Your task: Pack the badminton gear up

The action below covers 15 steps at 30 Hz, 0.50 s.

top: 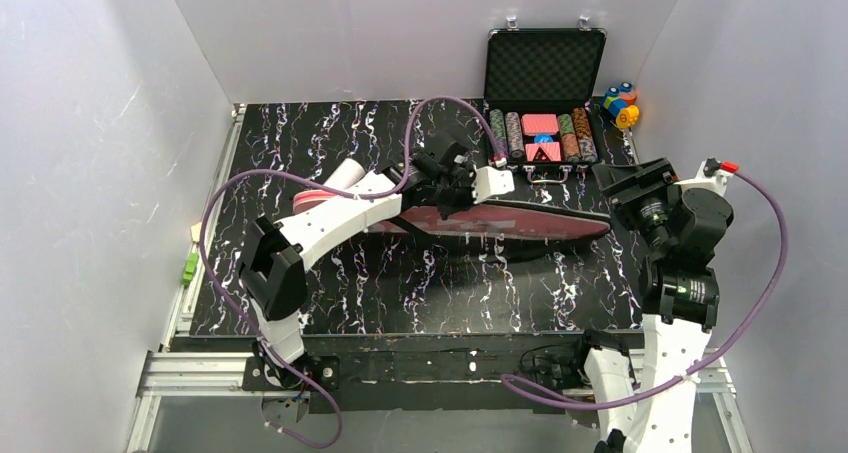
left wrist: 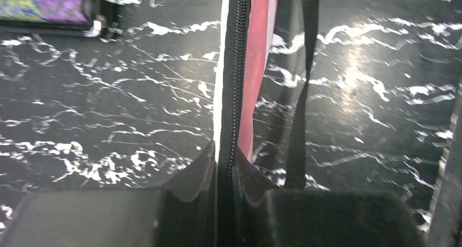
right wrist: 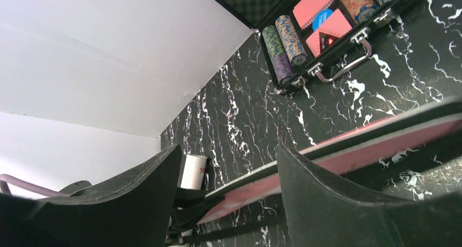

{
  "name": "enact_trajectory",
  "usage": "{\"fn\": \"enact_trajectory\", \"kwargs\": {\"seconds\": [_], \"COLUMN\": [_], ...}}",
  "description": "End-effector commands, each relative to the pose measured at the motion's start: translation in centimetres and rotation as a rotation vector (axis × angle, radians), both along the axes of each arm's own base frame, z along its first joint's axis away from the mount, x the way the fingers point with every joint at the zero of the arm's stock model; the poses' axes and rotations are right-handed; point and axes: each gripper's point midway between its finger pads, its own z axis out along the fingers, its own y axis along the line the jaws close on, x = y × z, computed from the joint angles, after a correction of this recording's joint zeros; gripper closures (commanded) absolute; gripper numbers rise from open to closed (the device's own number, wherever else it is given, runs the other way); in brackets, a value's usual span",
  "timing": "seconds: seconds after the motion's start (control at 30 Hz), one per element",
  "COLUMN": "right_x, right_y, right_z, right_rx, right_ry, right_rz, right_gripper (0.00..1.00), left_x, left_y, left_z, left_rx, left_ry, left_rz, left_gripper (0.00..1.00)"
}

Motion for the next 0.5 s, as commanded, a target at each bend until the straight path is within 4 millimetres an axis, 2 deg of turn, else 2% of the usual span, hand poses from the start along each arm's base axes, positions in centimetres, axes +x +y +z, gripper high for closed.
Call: {"fn": "enact_trajectory", "kwargs": {"seconds": [0.0,0.1,0.2,0.3,0.4,0.47], "right_x": [0.7,0.9,1.1,1.2,1.5,1.7], "right_y": [0.5,0.8,0.9,1.0,1.1,1.1], "right_z": [0.3,-0.2,-1.2,-1.8,-2.5,-3.0], "right_rx": [0.023,0.031,0.033,0.039,0.047,0.051], "right_ry": [-0.038,-0.031,-0.009,0.005,0.033,0.054], "right_rz": [0.033,0.056,0.063,0.072,0.078,0.084], "right_gripper": [0.28,0.28,0.28,0.28,0.27,0.26], "left_x": [4.0,4.3,3.4,1.5,-0.1,-1.2], "left_y": [-1.8,-1.9,-1.8,-1.4,-0.9,-0.7], "left_z": [4.0,2.0,-0.2,-3.1,-4.6,-4.9], "left_rx": [-0.137,-0.129,-0.127,-0.087,-0.084,-0.09], "left_ry": [-0.236,-0.253,-0.182,-0.104,-0.011,0.05], "left_rz": [0.095,0.132,0.165,0.171,0.204,0.217], "left_gripper": [1.0,1.0,1.0,0.89,0.58,0.47]}}
